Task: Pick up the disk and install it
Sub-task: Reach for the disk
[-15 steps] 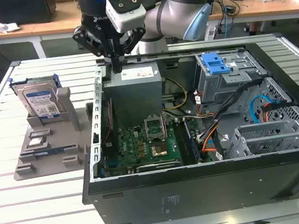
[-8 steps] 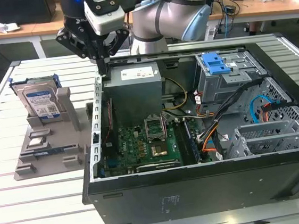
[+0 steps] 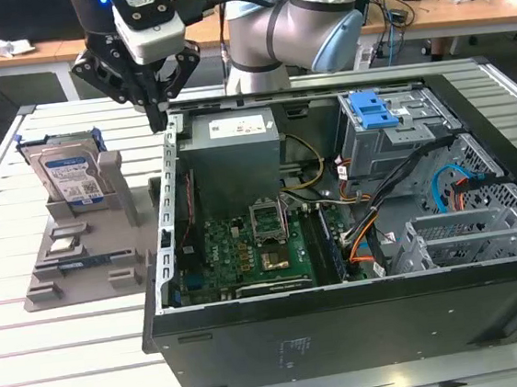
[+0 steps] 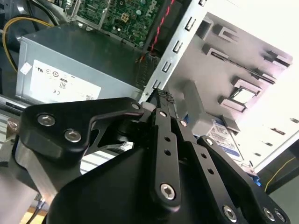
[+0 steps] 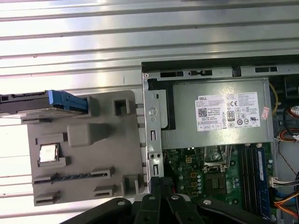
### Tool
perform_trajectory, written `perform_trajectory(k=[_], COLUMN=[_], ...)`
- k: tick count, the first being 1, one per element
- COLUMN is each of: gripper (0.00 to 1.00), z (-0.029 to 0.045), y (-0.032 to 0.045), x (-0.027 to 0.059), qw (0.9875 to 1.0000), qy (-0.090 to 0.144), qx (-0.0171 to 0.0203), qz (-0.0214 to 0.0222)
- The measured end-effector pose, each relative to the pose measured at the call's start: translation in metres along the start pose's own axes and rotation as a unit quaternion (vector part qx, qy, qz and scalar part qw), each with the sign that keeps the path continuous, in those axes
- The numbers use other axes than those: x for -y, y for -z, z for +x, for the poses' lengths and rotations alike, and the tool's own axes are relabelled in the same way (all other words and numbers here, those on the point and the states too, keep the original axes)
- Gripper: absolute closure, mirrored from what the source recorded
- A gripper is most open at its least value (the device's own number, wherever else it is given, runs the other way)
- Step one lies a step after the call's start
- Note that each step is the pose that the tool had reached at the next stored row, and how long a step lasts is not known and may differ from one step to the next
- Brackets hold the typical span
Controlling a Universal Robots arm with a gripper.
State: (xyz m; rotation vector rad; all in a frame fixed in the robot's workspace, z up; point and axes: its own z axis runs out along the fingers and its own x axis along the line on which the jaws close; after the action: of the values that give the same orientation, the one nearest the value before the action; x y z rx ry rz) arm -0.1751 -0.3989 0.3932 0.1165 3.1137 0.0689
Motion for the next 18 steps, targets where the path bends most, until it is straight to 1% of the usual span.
perform_trajectory(k=[2, 4, 6, 10, 12, 14, 16, 18], gripper=[0.89, 0.89, 0.89, 0.89, 0.89, 0.89, 0.89, 0.89], z=[0.0054, 0.0176, 0.0243, 0.0348, 0.0426, 0.047, 0.0564, 0.0622], y=[0.0001, 0.0004, 0.0006, 0.0008, 0.001, 0.0011, 0.0014, 0.0015], x=[0.0004, 0.0013, 0.0018, 0.0026, 0.0032, 0.0035, 0.0042, 0.0046], qw=[1.0, 1.0, 1.0, 1.0, 1.0, 1.0, 1.0, 1.0], qy=[0.0, 0.0, 0.0, 0.0, 0.0, 0.0, 0.0, 0.0], qx=[0.0, 0.0, 0.0, 0.0, 0.0, 0.0, 0.0, 0.0], qz=[0.0, 0.0, 0.0, 0.0, 0.0, 0.0, 0.0, 0.0])
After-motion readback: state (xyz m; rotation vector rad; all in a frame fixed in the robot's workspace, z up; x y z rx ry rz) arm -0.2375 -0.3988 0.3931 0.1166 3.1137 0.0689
